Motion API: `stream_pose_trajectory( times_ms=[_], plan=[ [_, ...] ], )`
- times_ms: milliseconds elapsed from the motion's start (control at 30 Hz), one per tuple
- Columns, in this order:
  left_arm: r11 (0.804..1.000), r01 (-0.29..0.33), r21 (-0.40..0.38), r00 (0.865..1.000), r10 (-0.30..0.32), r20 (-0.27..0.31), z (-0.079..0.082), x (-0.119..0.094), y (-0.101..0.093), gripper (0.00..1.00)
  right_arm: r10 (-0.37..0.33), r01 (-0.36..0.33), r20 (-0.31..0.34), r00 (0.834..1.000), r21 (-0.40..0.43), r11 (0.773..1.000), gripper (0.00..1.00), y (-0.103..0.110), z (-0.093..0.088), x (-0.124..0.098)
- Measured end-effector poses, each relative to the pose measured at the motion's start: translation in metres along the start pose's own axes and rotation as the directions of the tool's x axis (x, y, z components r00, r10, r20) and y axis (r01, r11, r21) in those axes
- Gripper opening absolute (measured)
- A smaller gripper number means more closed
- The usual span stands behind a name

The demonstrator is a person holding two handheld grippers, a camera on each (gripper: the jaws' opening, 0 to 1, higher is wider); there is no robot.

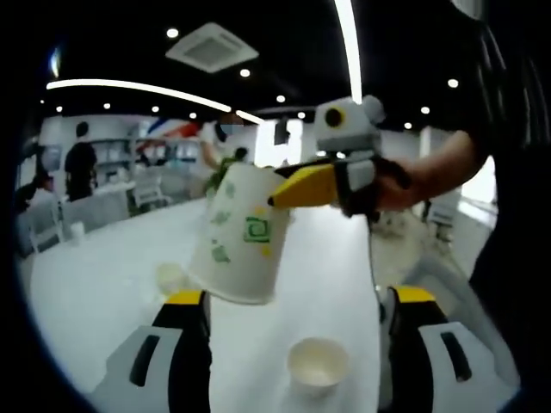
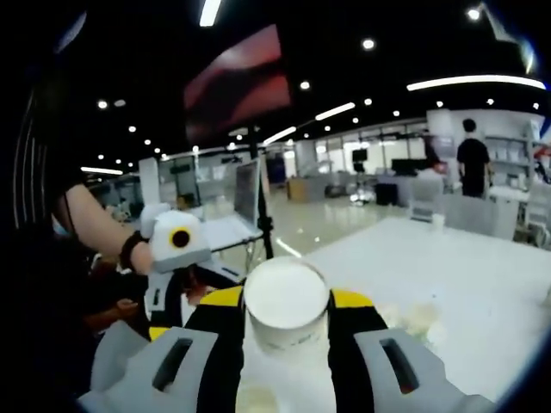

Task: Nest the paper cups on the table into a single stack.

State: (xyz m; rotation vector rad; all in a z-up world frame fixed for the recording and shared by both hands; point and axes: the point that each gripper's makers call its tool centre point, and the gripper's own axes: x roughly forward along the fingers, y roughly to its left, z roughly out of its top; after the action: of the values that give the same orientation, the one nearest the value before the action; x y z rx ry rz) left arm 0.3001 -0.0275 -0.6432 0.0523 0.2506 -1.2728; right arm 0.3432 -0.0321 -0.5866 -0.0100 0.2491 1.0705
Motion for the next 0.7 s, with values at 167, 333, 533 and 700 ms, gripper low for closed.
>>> stream_pose_trajectory(
  times_ms=[167, 333, 533, 700],
  plan=[
    [1.000, -0.002, 0.002, 1.000, 0.002, 0.001, 0.001, -0.002, 0.000, 0.80, 0.005, -0.005, 0.003, 1.000, -0.004, 1.000, 0.34, 0.002, 0.001, -0.001],
    [1.000, 0.009, -0.027, 1.000, -0.010, -0.018, -0.003, -0.007, 0.000, 0.69, 0.017, -0.017, -0.003, 1.000, -0.011, 1.000, 0.34, 0.005, 0.000, 0.000],
    [0.998, 0.010, -0.054, 1.000, -0.011, -0.014, -0.002, -0.013, 0.001, 0.56, 0.036, -0.036, -0.005, 0.999, -0.010, 0.999, 0.34, 0.011, 0.000, -0.001],
    [0.996, -0.003, -0.091, 1.000, 0.003, 0.009, 0.002, -0.016, 0.005, 0.50, 0.044, -0.044, -0.002, 0.999, -0.009, 0.999, 0.34, 0.012, 0.000, -0.002]
  ],
)
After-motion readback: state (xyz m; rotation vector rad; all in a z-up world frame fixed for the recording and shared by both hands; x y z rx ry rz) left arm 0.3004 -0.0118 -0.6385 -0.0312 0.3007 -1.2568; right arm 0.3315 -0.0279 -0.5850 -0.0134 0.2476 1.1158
